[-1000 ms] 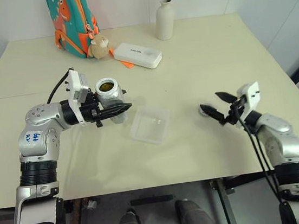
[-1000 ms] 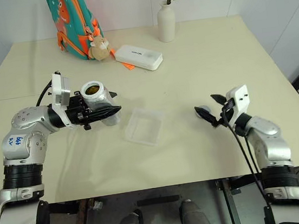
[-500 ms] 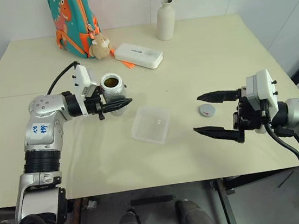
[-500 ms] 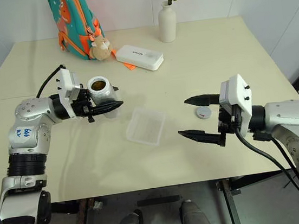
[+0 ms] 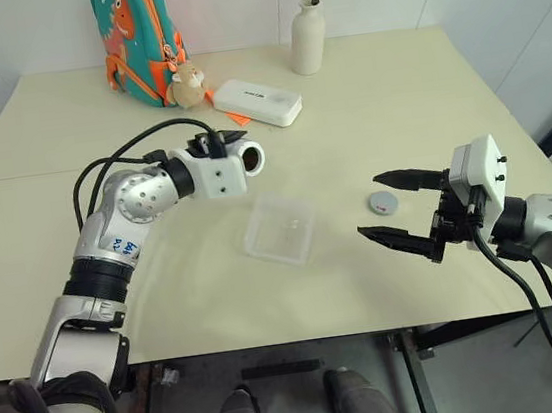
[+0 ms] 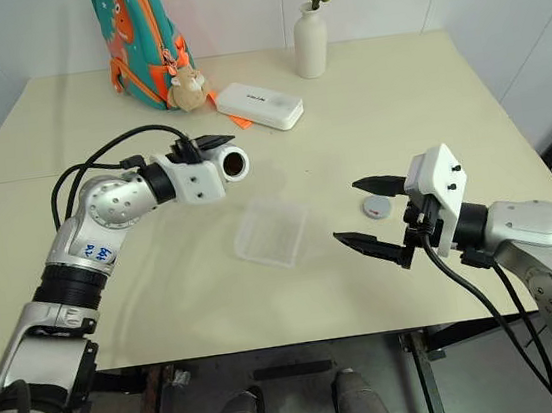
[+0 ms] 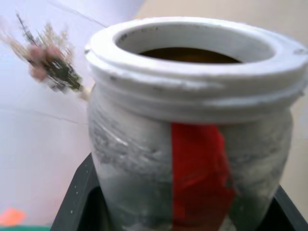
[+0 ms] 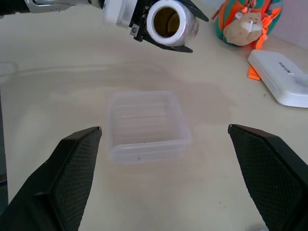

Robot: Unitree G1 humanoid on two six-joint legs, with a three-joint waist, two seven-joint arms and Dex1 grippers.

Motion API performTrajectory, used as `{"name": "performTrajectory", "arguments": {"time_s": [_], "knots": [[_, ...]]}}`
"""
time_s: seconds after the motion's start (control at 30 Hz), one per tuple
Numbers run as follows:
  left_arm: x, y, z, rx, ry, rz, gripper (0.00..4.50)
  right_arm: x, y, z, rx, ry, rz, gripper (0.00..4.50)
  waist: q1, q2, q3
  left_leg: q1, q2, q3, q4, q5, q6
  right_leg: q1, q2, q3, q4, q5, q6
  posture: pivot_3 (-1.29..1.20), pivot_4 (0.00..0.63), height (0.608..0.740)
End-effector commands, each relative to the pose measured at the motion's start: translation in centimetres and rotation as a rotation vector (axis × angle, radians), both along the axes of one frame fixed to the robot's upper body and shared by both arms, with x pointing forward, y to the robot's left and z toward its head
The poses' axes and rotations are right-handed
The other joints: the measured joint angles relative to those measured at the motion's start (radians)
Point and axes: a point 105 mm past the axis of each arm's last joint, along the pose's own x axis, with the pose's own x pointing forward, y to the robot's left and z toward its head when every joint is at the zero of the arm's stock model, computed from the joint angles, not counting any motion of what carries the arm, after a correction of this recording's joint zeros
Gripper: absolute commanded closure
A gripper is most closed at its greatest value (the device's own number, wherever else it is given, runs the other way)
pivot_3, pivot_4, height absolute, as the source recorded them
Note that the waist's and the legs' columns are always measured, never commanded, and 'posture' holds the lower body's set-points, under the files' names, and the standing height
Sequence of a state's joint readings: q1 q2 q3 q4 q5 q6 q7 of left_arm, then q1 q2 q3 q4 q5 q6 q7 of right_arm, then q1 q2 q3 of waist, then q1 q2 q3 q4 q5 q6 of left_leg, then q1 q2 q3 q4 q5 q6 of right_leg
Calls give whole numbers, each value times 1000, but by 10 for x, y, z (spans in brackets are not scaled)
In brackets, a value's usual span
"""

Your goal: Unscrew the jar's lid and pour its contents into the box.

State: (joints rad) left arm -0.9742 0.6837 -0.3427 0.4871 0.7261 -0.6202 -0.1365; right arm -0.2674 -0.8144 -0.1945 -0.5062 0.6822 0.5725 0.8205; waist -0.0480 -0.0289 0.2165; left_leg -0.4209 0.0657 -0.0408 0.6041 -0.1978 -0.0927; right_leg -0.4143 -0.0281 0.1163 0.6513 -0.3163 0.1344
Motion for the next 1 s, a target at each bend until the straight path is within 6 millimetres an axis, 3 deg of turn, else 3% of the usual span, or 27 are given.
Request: {"name": "performTrajectory", "arguments": {"time_s": [0.03,0.17,0.5,0.7,0.8,1.0], "knots": [[-8,-8,23,153,-453,-95,2499,2,1,7,17,-41,-20,75,2,0,0,0,0,0,0,0,0,0,0,0,0,0,1,0,150,740],[-9,-9,27,210,-691,-170,2499,5,4,6,30,-44,-33,75,9,0,0,0,-1,1,1,0,0,3,0,1,-6,3,4,0,150,740],[-17,-32,27,287,-915,-327,2499,8,6,7,66,-54,-55,75,26,0,0,-2,-1,3,-1,-2,0,1,0,0,-7,3,4,0,150,740],[-20,-38,24,269,-910,-340,2499,9,8,6,87,-53,-58,75,22,0,0,-1,0,3,-1,-2,0,1,0,0,-7,3,4,0,150,740],[-16,-31,24,275,-877,-302,2499,9,9,6,91,-51,-58,75,20,0,0,-1,0,3,-1,-2,0,1,0,1,-6,3,4,0,150,740],[-9,-10,43,61,-636,-195,2499,7,9,3,96,-40,-51,75,23,0,0,-1,0,3,0,-2,0,1,0,1,-6,3,4,0,150,740]]}}
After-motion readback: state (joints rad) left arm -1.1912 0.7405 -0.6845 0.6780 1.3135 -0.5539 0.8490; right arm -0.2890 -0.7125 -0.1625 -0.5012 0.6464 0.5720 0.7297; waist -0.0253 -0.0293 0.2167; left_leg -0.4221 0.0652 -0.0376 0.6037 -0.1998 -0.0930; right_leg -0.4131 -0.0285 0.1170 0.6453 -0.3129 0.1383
